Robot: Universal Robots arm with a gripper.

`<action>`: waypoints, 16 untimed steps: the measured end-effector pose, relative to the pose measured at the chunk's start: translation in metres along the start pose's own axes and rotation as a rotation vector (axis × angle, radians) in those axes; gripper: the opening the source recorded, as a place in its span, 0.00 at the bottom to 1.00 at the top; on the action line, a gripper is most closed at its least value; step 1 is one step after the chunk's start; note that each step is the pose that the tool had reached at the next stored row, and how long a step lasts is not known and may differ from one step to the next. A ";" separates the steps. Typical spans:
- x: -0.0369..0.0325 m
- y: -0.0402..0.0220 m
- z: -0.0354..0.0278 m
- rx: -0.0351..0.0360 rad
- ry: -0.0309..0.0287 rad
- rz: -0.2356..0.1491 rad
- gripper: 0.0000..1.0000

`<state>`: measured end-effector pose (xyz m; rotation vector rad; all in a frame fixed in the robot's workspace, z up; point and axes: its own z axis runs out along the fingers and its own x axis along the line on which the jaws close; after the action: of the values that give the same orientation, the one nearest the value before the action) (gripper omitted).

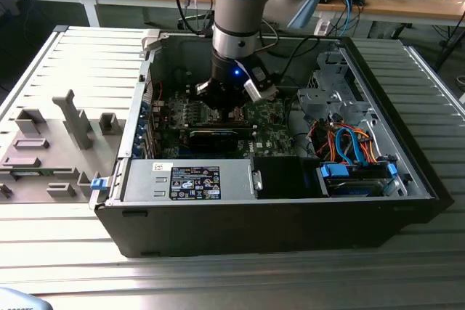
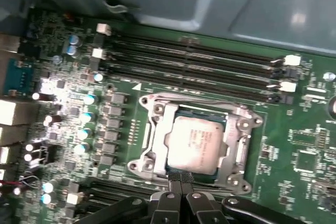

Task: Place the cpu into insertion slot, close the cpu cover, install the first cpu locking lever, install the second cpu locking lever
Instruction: 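Install the second cpu locking lever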

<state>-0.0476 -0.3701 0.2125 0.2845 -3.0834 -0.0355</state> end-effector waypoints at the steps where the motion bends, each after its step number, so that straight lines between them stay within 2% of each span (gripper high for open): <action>1: -0.0013 0.0003 -0.0010 0.0000 0.0004 0.000 0.11; 3: -0.0024 0.0011 -0.0043 -0.0001 0.0005 0.000 0.11; 4: -0.0028 0.0018 -0.0090 -0.0002 0.0004 0.000 0.11; 11: -0.0032 0.0052 -0.0310 0.0008 0.0006 0.000 0.11; 16: -0.0040 0.0063 -0.0416 0.0073 0.0024 0.004 0.11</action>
<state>-0.0429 -0.3640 0.2541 0.2784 -3.0823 -0.0238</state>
